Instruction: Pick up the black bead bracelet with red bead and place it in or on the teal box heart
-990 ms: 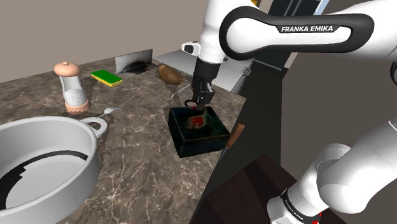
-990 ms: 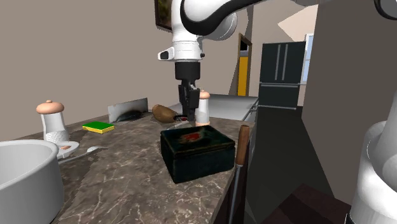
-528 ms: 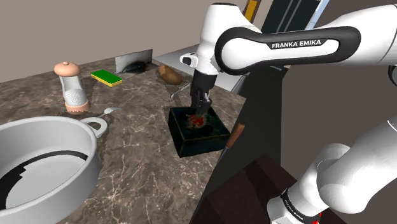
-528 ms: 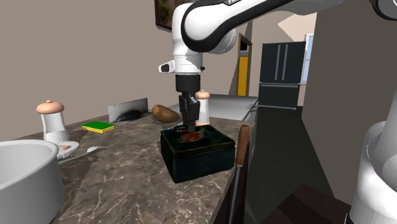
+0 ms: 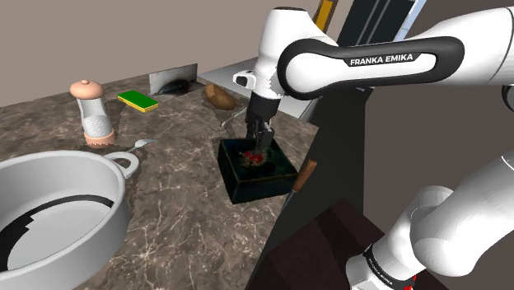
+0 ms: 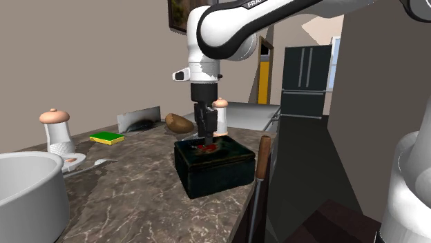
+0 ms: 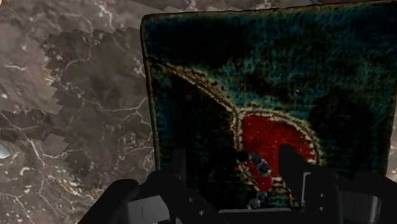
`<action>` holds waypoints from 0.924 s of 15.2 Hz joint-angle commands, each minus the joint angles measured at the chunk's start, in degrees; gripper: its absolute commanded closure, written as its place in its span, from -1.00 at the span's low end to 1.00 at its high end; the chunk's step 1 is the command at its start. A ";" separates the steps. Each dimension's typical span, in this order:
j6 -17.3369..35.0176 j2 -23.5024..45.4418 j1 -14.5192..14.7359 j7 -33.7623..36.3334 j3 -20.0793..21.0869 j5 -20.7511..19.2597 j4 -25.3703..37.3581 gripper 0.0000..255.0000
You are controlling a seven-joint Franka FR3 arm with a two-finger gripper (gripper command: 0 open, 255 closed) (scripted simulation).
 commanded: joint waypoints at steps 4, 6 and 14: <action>0.00 0.00 0.00 0.00 0.00 0.00 0.00 -1.00; -1.91 -0.37 -0.02 -0.05 -0.07 0.05 1.55 -1.00; -7.26 -0.98 -0.10 -0.12 -0.25 0.10 6.31 -1.00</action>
